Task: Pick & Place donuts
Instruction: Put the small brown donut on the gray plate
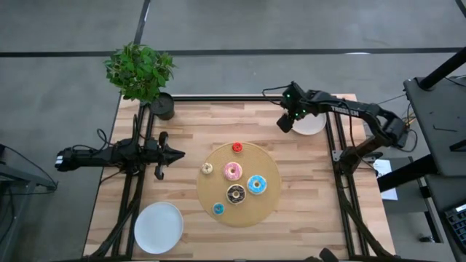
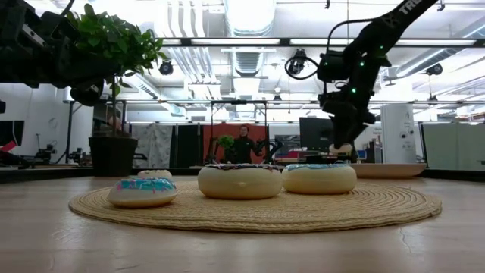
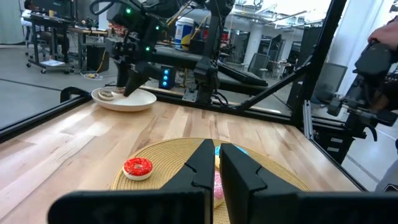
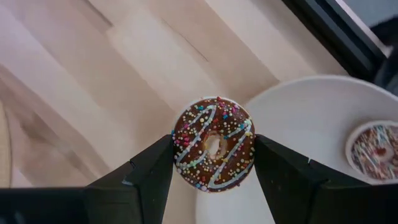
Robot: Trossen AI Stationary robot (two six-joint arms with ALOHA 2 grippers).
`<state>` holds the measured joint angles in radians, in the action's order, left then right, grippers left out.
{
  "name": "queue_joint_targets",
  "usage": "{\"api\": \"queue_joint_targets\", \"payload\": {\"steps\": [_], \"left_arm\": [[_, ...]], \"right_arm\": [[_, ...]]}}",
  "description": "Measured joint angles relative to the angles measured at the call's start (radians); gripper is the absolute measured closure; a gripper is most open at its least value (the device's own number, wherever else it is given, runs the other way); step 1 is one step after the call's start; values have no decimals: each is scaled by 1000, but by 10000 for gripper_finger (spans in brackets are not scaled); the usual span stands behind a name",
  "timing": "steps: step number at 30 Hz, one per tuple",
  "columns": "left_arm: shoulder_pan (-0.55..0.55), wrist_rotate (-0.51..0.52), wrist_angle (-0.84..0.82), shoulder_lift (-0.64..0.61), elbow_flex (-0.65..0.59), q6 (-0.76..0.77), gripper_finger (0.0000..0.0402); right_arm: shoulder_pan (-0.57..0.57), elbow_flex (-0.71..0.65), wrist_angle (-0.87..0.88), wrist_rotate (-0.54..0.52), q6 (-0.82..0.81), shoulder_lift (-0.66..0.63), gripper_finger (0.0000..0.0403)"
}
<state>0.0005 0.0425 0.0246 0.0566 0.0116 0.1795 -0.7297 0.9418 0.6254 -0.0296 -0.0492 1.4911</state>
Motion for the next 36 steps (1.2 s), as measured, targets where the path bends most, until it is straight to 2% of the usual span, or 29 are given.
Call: {"api": "queue_joint_targets", "payload": {"steps": [15,21,36], "left_arm": [[0,0,0,0,0,0,401],[0,0,0,0,0,0,401],[0,0,0,0,0,0,401]], "right_arm": [[-115,-9,-2,-2,-4,-2,197],[-157,-9,-2,-57,0,-2,197],[-207,-24,-59,-59,7,6,197]]}}
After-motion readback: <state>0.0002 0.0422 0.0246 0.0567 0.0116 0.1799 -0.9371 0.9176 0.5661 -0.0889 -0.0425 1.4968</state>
